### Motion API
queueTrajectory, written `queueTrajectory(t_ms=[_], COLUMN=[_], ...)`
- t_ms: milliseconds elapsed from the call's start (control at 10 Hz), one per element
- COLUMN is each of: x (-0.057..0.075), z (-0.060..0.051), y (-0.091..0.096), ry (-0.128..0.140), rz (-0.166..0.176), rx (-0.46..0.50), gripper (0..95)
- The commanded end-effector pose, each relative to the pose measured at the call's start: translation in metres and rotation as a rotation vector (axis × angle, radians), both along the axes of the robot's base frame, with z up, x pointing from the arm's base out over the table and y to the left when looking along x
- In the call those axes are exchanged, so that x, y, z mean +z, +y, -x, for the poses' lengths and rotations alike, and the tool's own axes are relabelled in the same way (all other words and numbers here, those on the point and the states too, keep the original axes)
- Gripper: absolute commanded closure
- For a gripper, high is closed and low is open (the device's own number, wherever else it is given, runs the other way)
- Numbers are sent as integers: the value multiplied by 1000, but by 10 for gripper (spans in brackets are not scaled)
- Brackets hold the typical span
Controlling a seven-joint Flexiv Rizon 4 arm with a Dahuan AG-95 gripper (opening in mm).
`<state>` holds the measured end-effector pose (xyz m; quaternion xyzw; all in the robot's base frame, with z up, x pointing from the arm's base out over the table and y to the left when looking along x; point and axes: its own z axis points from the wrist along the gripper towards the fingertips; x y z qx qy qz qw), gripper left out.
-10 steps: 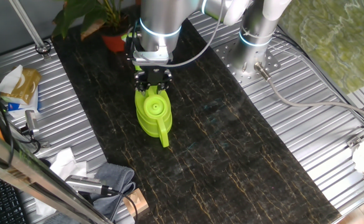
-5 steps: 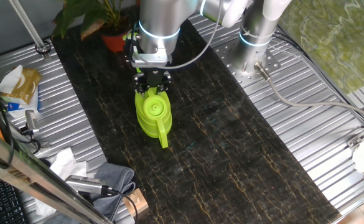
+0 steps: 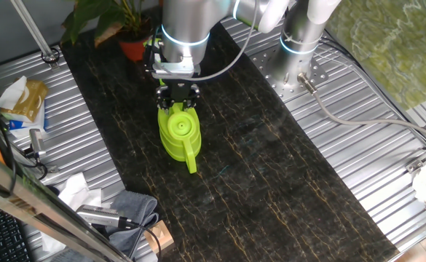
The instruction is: Water the plant
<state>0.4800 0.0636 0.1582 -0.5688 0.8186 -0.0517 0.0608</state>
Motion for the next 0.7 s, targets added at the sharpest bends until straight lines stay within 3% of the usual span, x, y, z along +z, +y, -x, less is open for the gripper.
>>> queueTrajectory(t_ms=[100,200,300,700], x=[0,0,0,0], z=[0,0,0,0], y=[0,0,0,0], ry=[3,5,5,4], rz=[-4,-4,-5,-7], rx=[-23,-32,-53,-74], gripper=[570,570,760,760])
